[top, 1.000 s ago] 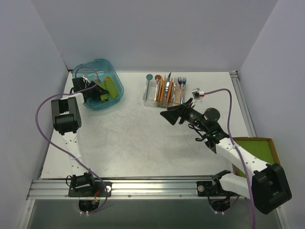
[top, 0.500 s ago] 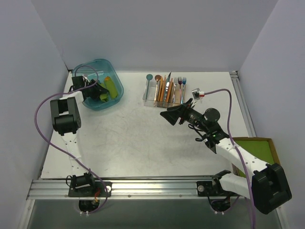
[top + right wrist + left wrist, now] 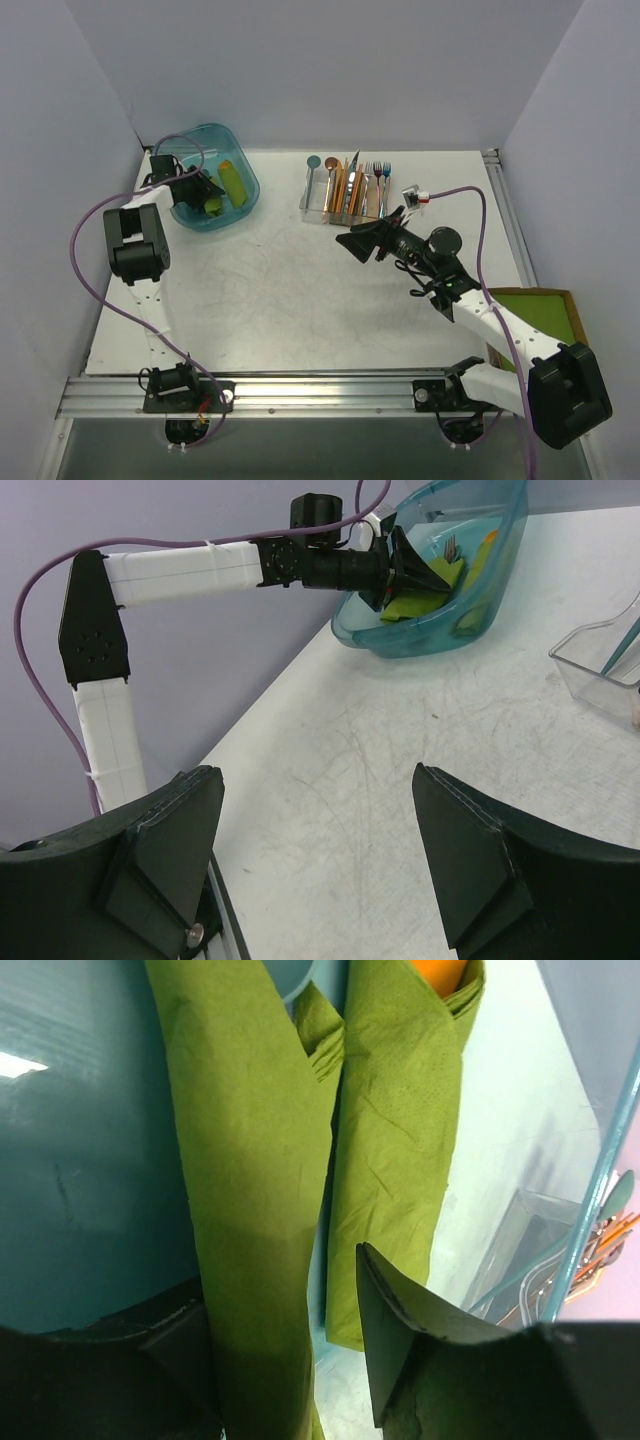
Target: Place the utensils on the paper napkin and roll it up
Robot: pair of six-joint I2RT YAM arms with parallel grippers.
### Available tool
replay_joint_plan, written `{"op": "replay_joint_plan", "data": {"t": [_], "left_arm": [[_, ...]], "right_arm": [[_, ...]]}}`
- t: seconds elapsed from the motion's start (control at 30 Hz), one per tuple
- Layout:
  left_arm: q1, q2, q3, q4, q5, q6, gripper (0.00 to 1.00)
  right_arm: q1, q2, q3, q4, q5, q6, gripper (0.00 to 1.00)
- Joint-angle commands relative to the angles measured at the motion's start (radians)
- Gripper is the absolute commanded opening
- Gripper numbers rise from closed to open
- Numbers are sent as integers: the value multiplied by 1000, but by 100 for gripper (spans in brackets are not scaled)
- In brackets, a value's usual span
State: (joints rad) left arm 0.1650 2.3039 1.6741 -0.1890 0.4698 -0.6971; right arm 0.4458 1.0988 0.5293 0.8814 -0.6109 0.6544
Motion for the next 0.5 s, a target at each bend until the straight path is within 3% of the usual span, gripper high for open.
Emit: {"op": "replay_joint_plan", "data": {"t": [0.0,0.27,0.47], "left_arm": [[1,29,6,-234,-141,76,55],[-45,64,102,-355,-217,90,52],[-59,106,191,-469,-241,85,57]], "right_arm": [[-4,-13,-2,91,-27,5,78],[-4,-13,-5,91,-29,7,78],[-4,-16,-6,88,-30,7,78]]}}
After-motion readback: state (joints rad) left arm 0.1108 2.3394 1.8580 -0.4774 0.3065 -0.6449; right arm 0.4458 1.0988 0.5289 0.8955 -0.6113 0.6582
